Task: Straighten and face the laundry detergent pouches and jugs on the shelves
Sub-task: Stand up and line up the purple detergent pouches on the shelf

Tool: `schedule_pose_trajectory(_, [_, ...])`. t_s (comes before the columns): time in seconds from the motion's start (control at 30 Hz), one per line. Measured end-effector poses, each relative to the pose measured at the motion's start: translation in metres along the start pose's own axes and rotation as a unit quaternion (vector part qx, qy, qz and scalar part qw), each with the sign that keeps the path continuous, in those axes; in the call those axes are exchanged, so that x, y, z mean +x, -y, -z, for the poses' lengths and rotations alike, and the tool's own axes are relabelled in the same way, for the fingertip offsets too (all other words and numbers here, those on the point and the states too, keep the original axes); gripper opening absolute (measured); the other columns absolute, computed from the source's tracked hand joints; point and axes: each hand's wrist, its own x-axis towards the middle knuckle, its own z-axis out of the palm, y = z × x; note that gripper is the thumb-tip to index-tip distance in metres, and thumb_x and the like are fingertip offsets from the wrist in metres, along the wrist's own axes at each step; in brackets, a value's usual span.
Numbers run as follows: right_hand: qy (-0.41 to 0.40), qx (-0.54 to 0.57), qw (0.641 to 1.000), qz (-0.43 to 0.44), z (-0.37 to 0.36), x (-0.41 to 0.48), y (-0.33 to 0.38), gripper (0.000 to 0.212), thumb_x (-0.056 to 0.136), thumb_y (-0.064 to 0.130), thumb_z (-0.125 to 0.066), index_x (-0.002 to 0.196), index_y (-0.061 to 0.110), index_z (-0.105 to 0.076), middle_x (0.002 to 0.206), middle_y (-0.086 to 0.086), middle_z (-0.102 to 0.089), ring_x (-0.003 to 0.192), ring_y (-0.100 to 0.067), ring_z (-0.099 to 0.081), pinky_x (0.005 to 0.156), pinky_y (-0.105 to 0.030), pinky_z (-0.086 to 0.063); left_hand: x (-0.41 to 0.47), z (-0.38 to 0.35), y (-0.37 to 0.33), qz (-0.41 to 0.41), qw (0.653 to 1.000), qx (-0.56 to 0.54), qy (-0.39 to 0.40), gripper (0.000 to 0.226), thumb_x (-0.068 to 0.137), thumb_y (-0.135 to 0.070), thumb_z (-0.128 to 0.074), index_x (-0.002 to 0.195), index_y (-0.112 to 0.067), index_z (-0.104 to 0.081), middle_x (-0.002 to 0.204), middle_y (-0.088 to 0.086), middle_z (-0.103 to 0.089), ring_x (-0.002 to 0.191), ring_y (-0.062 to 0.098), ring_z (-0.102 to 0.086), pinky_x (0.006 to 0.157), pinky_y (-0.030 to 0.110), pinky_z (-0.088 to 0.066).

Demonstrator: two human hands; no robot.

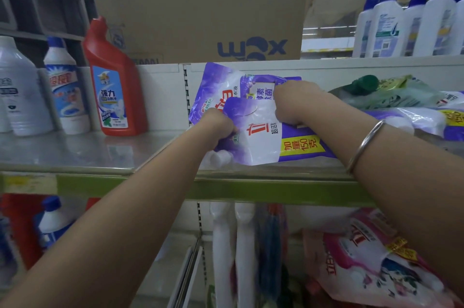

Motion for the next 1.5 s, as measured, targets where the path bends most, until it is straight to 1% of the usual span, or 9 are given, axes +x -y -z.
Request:
schedule_pose_trajectory(0.23, [0.009, 0.148, 0.989, 0.02, 0.003, 0.024, 0.003, 0.029, 0.091, 0.016, -0.05, 0.118, 0.006, -0.052, 0.107, -0.011, -0.059, 0.097, -0.027, -0.057, 0.066, -0.027, -0.042, 0.004, 0.004, -0.009, -0.164, 0.98, 0.04, -0.101, 0.011, 0.087, -0.01, -0.057, 0.083, -0.013, -0.046, 0.072, -0.002, -0.047, 0.079, 0.023, -0.049, 0.057, 0.027, -0.039])
schedule_pose_trajectory(0.43, [-0.07, 0.341, 0.937, 0.026, 0.025, 0.045, -0.004, 0.022, 0.086, 0.018, -0.06, 0.073, 0.003, -0.05, 0.08, -0.011, -0.051, 0.08, -0.026, -0.053, 0.063, -0.026, -0.034, 0.004, 0.05, -0.038, -0.29, 0.933, 0.138, -0.164, 0.014, 0.083, -0.012, -0.061, 0.095, -0.012, -0.055, 0.094, 0.008, -0.059, 0.085, 0.023, -0.052, 0.069, 0.024, -0.033])
schedule_pose_trajectory(0.57, [-0.115, 0.516, 0.848, -0.024, 0.037, 0.047, -0.003, 0.037, 0.083, 0.017, -0.068, 0.06, 0.012, -0.04, 0.062, -0.001, -0.039, 0.064, -0.016, -0.042, 0.047, -0.024, -0.031, 0.008, 0.078, -0.057, -0.324, 0.901, 0.218, -0.189, 0.025, 0.081, -0.017, -0.066, 0.103, -0.008, -0.058, 0.108, 0.012, -0.065, 0.098, 0.028, -0.059, 0.08, 0.031, -0.044])
schedule_pose_trajectory(0.77, [-0.208, 0.692, 0.686, -0.082, 0.05, 0.051, 0.009, 0.041, 0.079, 0.013, -0.07, 0.061, 0.018, -0.033, 0.067, -0.001, -0.042, 0.063, -0.015, -0.041, 0.057, -0.029, -0.041, -0.001, 0.109, -0.1, -0.364, 0.849, 0.292, -0.248, 0.032, 0.081, -0.023, -0.066, 0.11, -0.012, -0.057, 0.116, 0.012, -0.063, 0.105, 0.031, -0.058, 0.088, 0.039, -0.047])
schedule_pose_trajectory(1.03, [-0.235, 0.815, 0.511, -0.141, 0.032, 0.036, 0.03, 0.042, 0.083, 0.007, -0.064, 0.06, 0.017, -0.03, 0.06, 0.001, -0.034, 0.055, -0.015, -0.03, 0.055, -0.025, -0.03, -0.017, 0.091, -0.107, -0.384, 0.776, 0.362, -0.346, 0.045, 0.089, -0.038, -0.055, 0.128, -0.017, -0.047, 0.133, 0.008, -0.051, 0.128, 0.026, -0.04, 0.109, 0.046, -0.02])
schedule_pose_trajectory(1.2, [-0.214, 0.837, 0.482, -0.147, 0.025, 0.033, 0.032, 0.032, 0.083, 0.012, -0.064, 0.064, 0.016, -0.04, 0.066, -0.002, -0.049, 0.069, -0.02, -0.047, 0.065, -0.034, -0.042, -0.015, 0.082, -0.05, -0.308, 0.819, 0.194, -0.443, 0.113, 0.068, -0.063, -0.066, 0.15, -0.018, -0.003, 0.158, 0.008, -0.003, 0.146, 0.028, 0.0, 0.113, 0.058, -0.004])
schedule_pose_trajectory(1.3, [-0.202, 0.836, 0.495, -0.127, 0.027, 0.034, 0.029, 0.027, 0.085, 0.013, -0.063, 0.067, 0.016, -0.044, 0.073, -0.004, -0.055, 0.069, -0.02, -0.054, 0.062, -0.03, -0.047, -0.007, 0.077, -0.018, -0.252, 0.912, -0.127, -0.297, 0.132, 0.048, -0.061, -0.081, 0.149, -0.019, -0.007, 0.151, 0.008, -0.032, 0.137, 0.025, -0.035, 0.11, 0.05, -0.032])
schedule_pose_trajectory(1.4, [-0.2, 0.816, 0.532, -0.109, 0.028, 0.037, 0.028, 0.027, 0.088, 0.016, -0.061, 0.066, 0.015, -0.046, 0.067, -0.002, -0.05, 0.062, -0.015, -0.045, 0.056, -0.026, -0.039, -0.003, 0.078, -0.009, -0.233, 0.895, -0.339, -0.171, 0.064, 0.055, -0.033, -0.088, 0.111, -0.014, -0.061, 0.109, 0.01, -0.07, 0.096, 0.025, -0.069, 0.084, 0.046, -0.056])
schedule_pose_trajectory(1.5, [-0.192, 0.817, 0.538, -0.077, 0.026, 0.043, 0.024, 0.018, 0.086, 0.021, -0.062, 0.079, 0.005, -0.057, 0.084, -0.017, -0.064, 0.073, -0.021, -0.053, 0.068, -0.036, -0.049, -0.004, 0.078, -0.007, -0.241, 0.897, -0.325, -0.176, 0.027, 0.065, -0.02, -0.085, 0.085, -0.021, -0.067, 0.096, 0.01, -0.074, 0.086, 0.027, -0.072, 0.079, 0.047, -0.058])
